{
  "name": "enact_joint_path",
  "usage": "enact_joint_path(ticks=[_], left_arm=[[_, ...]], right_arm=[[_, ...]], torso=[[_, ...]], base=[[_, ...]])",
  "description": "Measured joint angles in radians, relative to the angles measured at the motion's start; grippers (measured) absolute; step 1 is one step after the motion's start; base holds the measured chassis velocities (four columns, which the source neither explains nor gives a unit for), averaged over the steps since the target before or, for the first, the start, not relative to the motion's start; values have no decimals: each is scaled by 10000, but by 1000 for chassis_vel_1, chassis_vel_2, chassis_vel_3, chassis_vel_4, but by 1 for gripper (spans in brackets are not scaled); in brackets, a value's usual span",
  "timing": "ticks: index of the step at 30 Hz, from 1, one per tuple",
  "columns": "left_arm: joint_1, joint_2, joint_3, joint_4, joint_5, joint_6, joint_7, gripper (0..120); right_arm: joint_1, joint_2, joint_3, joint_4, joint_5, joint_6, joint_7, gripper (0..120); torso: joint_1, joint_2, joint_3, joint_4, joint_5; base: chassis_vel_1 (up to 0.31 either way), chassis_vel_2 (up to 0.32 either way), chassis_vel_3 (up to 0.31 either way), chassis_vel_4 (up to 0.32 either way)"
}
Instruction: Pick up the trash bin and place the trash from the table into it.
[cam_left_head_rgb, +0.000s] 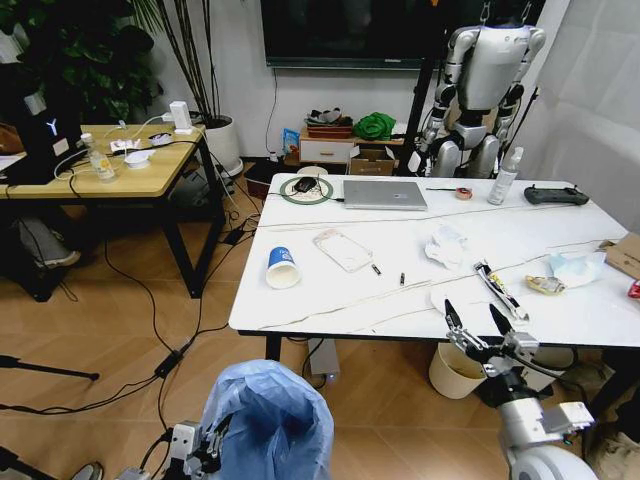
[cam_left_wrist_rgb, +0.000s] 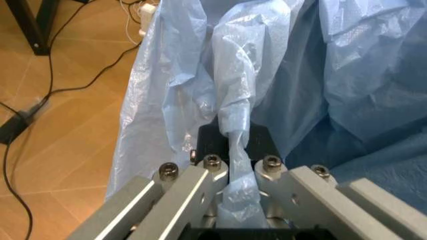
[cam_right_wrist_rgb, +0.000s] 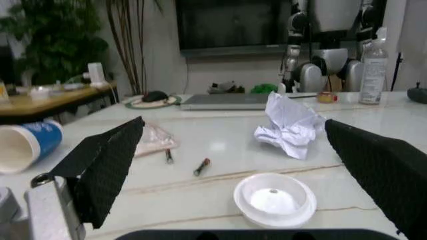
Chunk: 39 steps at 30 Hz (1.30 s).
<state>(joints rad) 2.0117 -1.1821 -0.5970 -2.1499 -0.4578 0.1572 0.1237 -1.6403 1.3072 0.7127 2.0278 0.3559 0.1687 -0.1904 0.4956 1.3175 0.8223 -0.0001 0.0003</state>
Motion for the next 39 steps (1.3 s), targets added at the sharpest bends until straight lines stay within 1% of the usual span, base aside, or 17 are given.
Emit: enact_joint_path(ticks=[1,3,6,9,11,12,15,16,17,18,19,21,24,25,29,39], left_arm=[[0,0,0,0,0,0,0,0],[6,-49,41,0,26,-19,2,0],[-5,-67,66,0,30,-24,5,0],[-19,-70,63,0,30,-26,5,0],[-20,-83,35,-31,13,-26,5,0],[-20,-83,35,-31,13,-26,5,0],[-11,-107,-28,-46,-5,-30,3,0],[-10,-113,-36,-46,-6,-32,2,0],[-4,-123,-54,-46,-9,-36,2,0],[24,-157,-109,-47,-11,-47,2,0],[24,-157,-109,-47,-11,-47,2,0],[105,-235,-180,-94,-3,-57,0,0],[158,-322,-332,-122,49,-75,-2,0],[158,-322,-332,-122,49,-75,-2,0],[138,-426,-364,-166,56,-74,-14,0],[122,-660,-323,-166,92,-65,-18,0]], right_arm=[[0,0,0,0,0,0,0,100],[-67,0,100,-9,-440,-146,-41,100],[-43,20,154,-109,-1133,-107,73,100],[4,6,157,-119,-1163,-134,113,100],[64,-84,5,-25,-955,-341,636,100],[64,-84,5,-25,-955,-341,636,100],[179,-197,-80,376,-730,-1355,1227,100],[215,-216,-86,433,-653,-1528,1271,100],[317,-260,-97,545,-459,-1906,1346,100],[632,-351,-121,569,-64,-2393,1303,100],[632,-351,-121,569,-64,-2393,1303,100],[1537,-532,-199,192,608,-3259,1015,100],[2471,-695,-601,-674,828,-4005,827,100],[2471,-695,-601,-674,828,-4005,827,100],[2932,-803,-1051,-1389,351,-4339,493,100],[3347,-1063,-1468,-2143,-307,-4276,181,100]], torso=[[0,0,0,0,0],[-1,-1,-2,-2,-2],[-2,-3,-3,-2,0],[-2,-5,-4,-2,-1],[-3,-7,-4,-1,1],[-3,-7,-4,-1,1],[-3,-8,-5,-2,-1],[-3,-8,-5,-2,-3],[-4,-8,-6,0,-5],[-5,-8,-6,-5,-2],[-5,-8,-6,-5,-2],[-5,-10,-6,0,-4],[-4,-12,-6,2,-1],[-4,-12,-6,2,-1],[-5,-12,-7,1,-2],[-6,-13,-9,0,-2]], base=[[0,0,0,0],[0,0,0,0],[0,0,0,0],[0,0,0,0],[0,0,0,0],[0,0,0,0],[0,0,0,0],[0,0,0,0],[0,0,0,0],[0,0,0,0],[0,0,0,0],[0,0,0,0],[0,0,0,0],[0,0,0,0],[0,0,0,0],[0,0,0,0]])
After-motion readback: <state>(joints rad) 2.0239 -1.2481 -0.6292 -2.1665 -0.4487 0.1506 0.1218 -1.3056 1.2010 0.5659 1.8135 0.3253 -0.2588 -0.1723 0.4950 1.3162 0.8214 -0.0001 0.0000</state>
